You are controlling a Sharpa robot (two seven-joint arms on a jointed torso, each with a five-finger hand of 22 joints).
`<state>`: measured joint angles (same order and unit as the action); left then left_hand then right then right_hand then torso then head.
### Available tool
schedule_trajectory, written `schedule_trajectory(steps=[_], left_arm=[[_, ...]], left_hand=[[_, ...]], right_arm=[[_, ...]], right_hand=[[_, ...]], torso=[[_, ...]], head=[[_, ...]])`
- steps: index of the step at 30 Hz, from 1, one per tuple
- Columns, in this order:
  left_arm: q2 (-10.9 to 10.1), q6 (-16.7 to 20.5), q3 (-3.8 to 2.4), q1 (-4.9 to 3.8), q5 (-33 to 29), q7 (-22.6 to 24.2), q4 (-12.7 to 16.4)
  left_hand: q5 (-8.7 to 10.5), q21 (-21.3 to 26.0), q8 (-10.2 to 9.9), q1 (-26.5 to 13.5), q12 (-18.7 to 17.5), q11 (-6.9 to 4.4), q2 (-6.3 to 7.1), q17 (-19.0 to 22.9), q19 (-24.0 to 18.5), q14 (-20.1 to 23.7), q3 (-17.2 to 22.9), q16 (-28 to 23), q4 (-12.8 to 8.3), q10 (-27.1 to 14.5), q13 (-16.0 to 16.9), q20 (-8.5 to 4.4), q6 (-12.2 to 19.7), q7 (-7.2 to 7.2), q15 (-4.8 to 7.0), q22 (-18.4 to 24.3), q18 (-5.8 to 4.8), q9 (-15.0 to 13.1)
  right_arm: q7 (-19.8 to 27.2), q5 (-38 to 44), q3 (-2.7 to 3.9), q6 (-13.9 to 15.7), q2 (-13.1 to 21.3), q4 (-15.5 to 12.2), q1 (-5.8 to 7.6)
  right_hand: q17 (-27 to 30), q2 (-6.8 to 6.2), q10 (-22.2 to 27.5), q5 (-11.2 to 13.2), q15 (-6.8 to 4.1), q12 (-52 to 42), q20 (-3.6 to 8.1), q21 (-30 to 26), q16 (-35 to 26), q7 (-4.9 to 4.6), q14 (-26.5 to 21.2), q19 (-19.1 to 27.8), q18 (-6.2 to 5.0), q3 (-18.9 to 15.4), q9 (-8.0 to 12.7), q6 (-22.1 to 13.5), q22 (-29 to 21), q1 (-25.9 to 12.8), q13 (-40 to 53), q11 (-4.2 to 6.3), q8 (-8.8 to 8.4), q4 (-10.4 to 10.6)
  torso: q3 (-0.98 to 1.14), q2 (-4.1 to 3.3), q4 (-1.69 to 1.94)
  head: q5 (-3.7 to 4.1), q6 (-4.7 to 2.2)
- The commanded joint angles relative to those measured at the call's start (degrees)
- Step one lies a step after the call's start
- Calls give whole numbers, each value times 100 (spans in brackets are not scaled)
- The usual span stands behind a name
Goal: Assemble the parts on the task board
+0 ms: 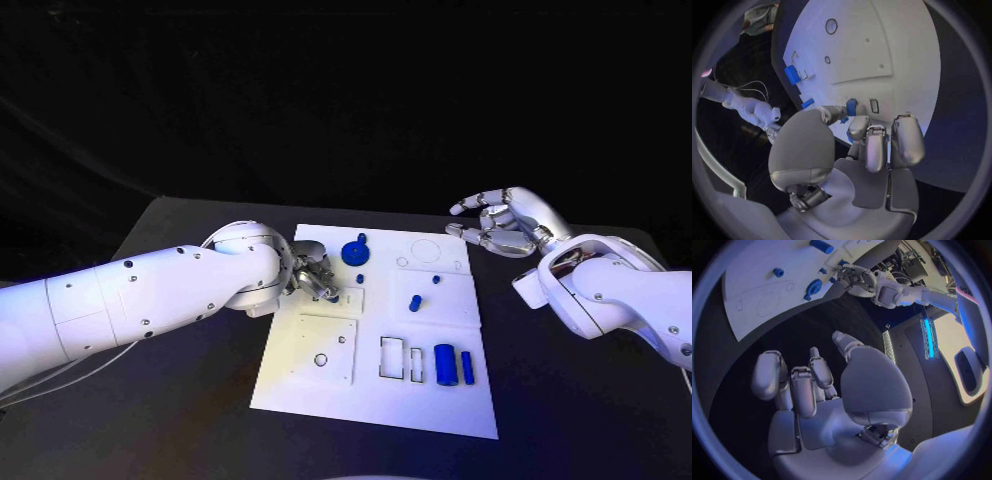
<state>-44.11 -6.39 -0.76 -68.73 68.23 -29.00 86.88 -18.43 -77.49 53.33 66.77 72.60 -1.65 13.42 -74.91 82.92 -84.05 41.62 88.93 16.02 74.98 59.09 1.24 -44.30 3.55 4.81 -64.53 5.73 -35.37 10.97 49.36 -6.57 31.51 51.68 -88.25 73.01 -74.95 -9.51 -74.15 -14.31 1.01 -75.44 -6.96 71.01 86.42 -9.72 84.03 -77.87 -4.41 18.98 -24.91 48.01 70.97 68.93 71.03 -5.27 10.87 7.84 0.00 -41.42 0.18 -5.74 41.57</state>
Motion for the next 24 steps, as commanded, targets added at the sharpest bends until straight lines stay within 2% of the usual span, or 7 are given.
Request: schedule_trajectory(steps=[1, 7, 14, 24], left_arm=[[24, -130, 7, 9, -31, -2, -14], [70, -111, 8, 9, -75, -7, -71], [111, -122, 11, 9, -121, -10, -118], [125, -184, 13, 10, -140, -17, -136]], left_hand=[[0, -12, 27, -57, 19, -6, -8, -1323, 12, -548, 1027, 39, -1044, 32, 3, -32, -135, -100, 38, -4, -94, -15], [21, 4, 37, -184, 19, -37, 3, -1319, 7, -547, 879, 38, -968, 51, 1, -57, -161, -142, 62, 23, -88, -38], [64, 13, -4, -432, 29, -84, -13, -1319, 16, -547, 515, 38, -726, 63, 29, -104, -232, -201, 107, 22, -90, -43], [72, 10, -22, -517, 64, -98, -13, -1313, 26, -545, 361, 36, -614, 90, 90, -118, -287, -218, 121, 6, -94, -42]], right_arm=[[41, 10, -1, -45, -1, -3, -5], [43, 6, -1, -39, 1, -1, -6], [47, 4, -1, -36, 2, 1, -8], [49, 1, -2, -36, 1, 8, -12]], right_hand=[[-329, 18, -11, -38, -41, 8, 35, -33, -33, -6, 326, 15, -72, -13, -6, 28, -13, 54, -11, 36, 21, 12], [-327, 24, -13, -35, -42, 7, 36, -36, -34, -5, 326, 16, -73, -15, -6, 28, -15, 47, -11, 35, 22, 21], [-319, 28, -9, -31, -42, 12, 37, -39, -37, -5, 324, 17, -73, -18, -7, 28, -18, 40, -17, 35, 22, 29], [-319, 28, -8, -30, -42, 13, 37, -43, -37, -5, 324, 18, -74, -20, -7, 27, -21, 36, -19, 36, 22, 34]], torso=[[2, -5, -2], [0, -7, -5], [3, -8, -4], [3, -6, 1]], head=[[1, 1], [7, 3], [10, 14], [16, 33]])
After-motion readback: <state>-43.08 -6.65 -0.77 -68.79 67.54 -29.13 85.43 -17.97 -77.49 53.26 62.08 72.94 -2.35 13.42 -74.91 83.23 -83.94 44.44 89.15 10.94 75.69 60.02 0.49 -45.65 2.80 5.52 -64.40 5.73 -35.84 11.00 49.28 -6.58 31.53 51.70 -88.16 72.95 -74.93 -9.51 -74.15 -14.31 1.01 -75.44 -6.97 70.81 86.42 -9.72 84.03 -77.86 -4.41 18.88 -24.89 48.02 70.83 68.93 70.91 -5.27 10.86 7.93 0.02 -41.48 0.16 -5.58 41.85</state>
